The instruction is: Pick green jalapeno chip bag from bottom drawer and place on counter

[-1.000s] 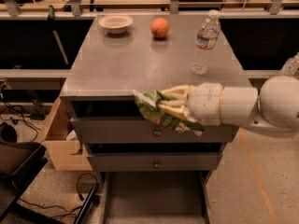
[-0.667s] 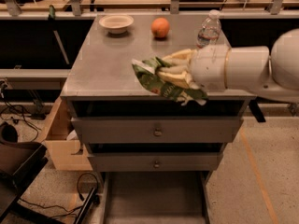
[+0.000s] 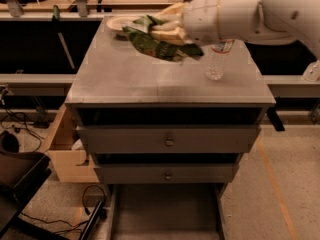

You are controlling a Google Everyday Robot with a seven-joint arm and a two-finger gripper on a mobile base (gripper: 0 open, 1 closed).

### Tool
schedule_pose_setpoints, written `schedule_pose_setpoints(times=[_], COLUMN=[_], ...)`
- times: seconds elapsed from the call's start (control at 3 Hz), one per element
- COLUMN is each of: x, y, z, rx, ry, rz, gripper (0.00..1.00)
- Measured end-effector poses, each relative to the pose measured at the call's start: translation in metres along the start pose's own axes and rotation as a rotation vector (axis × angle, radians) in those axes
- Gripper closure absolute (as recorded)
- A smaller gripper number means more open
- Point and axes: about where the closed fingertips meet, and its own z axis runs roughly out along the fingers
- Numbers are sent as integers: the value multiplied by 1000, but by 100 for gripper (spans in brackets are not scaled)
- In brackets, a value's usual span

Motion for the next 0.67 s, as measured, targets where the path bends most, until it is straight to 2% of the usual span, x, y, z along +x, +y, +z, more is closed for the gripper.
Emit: schedule_pose_setpoints(times=[0.33,0.67], x=[-3,-4], y=[-39,-63], z=[48,85], rx=[-10,25], ry=[-115,-210], rz=[-42,-76], gripper=[100,100])
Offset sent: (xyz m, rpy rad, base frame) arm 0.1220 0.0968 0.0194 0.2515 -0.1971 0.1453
